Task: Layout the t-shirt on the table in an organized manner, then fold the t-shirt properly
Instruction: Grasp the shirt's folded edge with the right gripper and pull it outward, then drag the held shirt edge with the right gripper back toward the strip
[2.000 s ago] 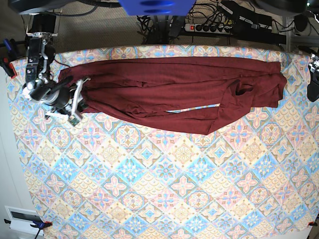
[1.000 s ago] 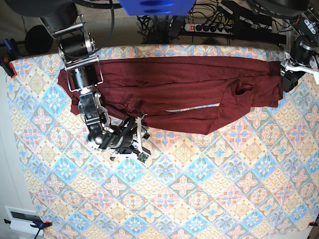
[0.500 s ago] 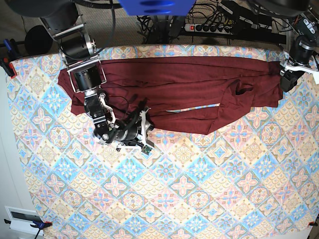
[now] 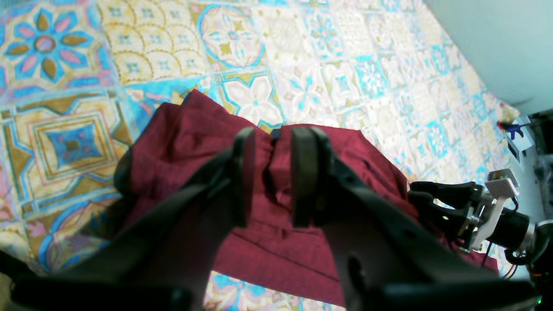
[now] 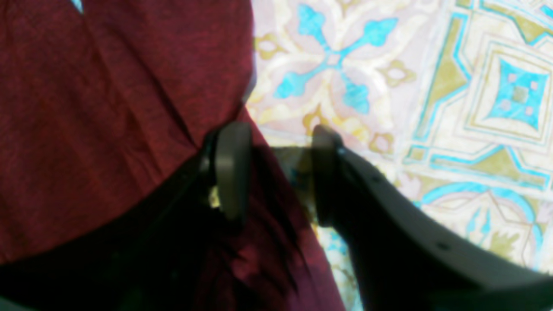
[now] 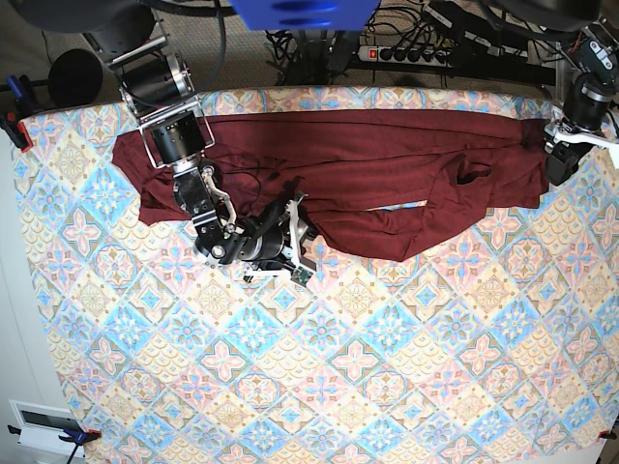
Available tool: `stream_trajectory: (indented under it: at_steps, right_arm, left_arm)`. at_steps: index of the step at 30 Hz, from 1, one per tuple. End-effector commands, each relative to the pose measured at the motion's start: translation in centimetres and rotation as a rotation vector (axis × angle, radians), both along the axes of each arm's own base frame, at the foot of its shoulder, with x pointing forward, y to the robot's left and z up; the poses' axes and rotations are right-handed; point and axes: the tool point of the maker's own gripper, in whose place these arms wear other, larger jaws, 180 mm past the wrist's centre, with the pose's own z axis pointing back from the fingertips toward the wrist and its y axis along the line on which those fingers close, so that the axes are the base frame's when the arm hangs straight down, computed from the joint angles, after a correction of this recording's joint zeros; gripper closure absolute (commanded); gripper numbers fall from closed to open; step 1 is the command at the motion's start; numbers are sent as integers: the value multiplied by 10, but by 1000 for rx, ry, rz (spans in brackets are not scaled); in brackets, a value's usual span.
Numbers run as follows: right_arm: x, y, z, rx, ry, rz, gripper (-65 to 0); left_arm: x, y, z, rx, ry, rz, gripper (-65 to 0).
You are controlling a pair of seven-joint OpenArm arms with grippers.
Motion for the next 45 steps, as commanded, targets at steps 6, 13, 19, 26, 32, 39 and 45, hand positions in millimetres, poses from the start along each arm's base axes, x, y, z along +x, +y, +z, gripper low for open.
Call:
stream_trajectory:
  at_steps: [6, 13, 19, 26, 32, 39, 45]
  right_arm:
    - [8, -6, 20, 17, -17, -16, -155]
    - [26, -7, 66, 20, -142, -20, -196]
    - [8, 0, 56, 18, -111, -2, -205]
    - [-15, 42, 38, 58, -54, 88, -256]
    - [-15, 42, 32, 77, -40, 77, -257]
    - [5, 21, 42, 106, -56, -20, -257]
    - [5, 15, 41, 86, -49, -27, -259]
  left_arm:
    - [4, 3, 12, 23, -39, -6, -144]
    - [3, 3, 12, 22, -37, -7, -144]
    - [3, 3, 12, 22, -36, -8, -144]
    - [3, 2, 11, 22, -35, -9, -144]
    - [3, 2, 12, 22, -35, -10, -144]
    - [2, 3, 8, 14, -31, -4, -144]
    - [-2, 11, -9, -32, 0, 24, -144]
